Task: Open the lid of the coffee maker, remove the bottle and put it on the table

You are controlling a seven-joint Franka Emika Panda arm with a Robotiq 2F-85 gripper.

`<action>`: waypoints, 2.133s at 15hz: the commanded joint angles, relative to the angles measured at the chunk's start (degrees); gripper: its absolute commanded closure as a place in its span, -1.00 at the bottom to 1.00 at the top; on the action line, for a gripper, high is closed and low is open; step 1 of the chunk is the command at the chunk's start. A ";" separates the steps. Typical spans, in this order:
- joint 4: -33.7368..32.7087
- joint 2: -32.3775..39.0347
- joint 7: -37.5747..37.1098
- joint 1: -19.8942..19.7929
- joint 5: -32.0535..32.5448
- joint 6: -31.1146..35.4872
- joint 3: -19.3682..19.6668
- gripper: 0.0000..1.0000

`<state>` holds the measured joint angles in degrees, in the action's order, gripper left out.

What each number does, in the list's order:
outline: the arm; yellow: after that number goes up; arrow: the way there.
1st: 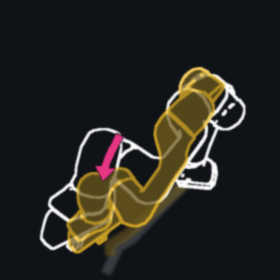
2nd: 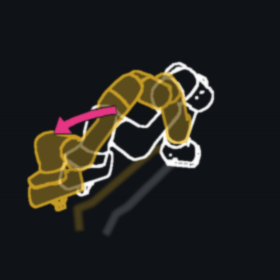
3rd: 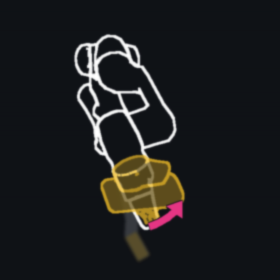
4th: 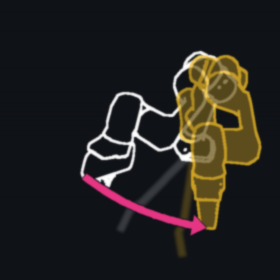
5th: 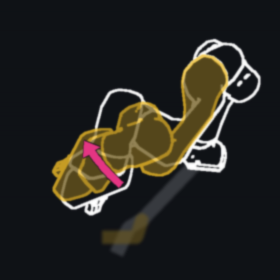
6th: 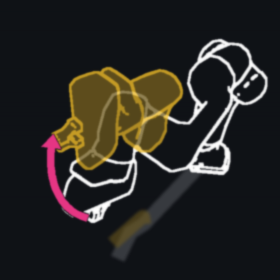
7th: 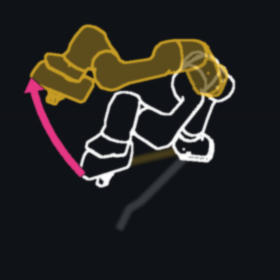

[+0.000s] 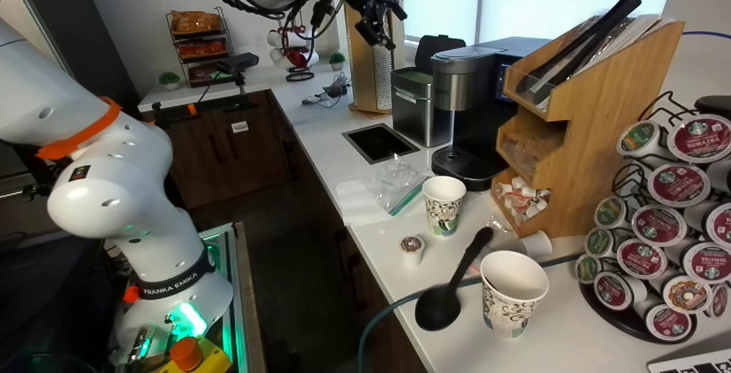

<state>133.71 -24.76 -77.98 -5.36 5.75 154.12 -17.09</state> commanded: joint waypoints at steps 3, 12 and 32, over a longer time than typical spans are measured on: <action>3.96 -0.90 -8.23 -5.57 5.27 10.72 -3.73 -1.00; 10.33 -4.30 -26.37 -27.31 5.95 32.46 -17.78 -1.00; 11.15 0.56 -30.41 -31.72 3.08 31.11 -23.54 -1.00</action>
<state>144.86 -24.19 -108.39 -37.08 8.83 185.23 -40.63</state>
